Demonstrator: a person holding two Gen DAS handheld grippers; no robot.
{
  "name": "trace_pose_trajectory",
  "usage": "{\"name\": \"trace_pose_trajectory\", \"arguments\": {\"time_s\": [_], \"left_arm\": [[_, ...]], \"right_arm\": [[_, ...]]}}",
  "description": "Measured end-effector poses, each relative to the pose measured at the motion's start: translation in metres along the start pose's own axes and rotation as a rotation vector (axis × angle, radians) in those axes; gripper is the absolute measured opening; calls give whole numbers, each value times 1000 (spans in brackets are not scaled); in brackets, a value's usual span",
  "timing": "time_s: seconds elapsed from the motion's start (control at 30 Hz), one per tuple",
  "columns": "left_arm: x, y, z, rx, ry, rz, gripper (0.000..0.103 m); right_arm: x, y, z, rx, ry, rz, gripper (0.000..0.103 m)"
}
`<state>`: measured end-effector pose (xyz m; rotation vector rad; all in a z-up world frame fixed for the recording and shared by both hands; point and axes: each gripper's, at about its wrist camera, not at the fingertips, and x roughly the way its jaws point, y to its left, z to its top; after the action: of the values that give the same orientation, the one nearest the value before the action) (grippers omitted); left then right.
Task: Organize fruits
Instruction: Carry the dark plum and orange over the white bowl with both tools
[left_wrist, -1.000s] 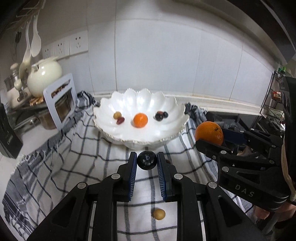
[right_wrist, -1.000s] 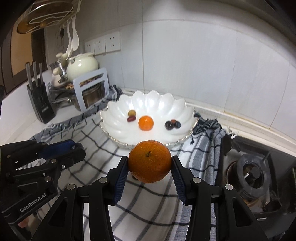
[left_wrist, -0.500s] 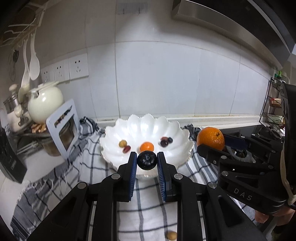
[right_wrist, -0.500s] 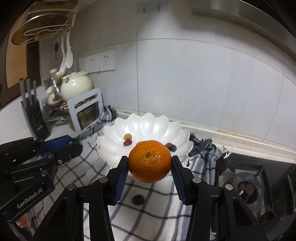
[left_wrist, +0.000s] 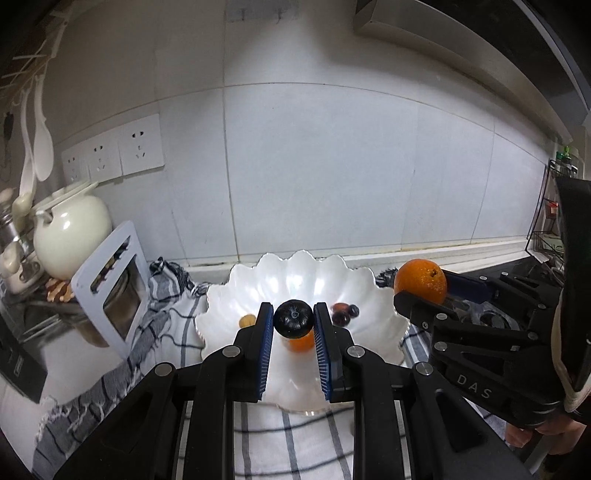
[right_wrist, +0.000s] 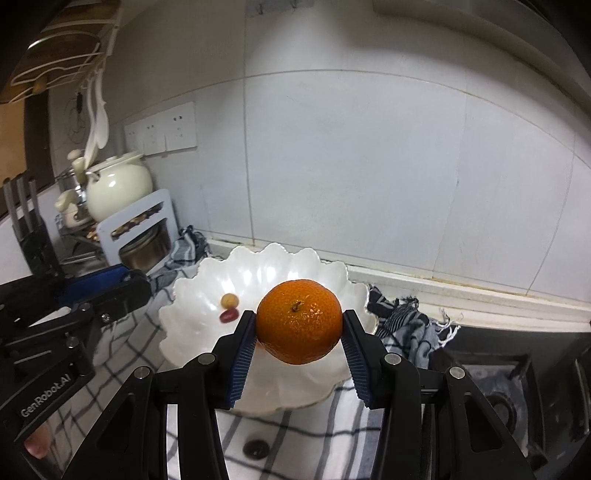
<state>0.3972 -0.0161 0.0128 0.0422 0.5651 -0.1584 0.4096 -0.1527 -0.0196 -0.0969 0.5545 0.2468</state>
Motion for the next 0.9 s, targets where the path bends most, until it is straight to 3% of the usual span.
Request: {"name": "trace_pose_trajectory", "arguments": {"time_s": [0.53, 0.9], "left_arm": [[65, 15, 31, 5, 75, -7, 23], [132, 27, 34, -10, 222, -27, 23]], "right_arm": [[62, -10, 32, -1, 65, 4, 48], [117, -13, 39, -41, 187, 9, 48]]}}
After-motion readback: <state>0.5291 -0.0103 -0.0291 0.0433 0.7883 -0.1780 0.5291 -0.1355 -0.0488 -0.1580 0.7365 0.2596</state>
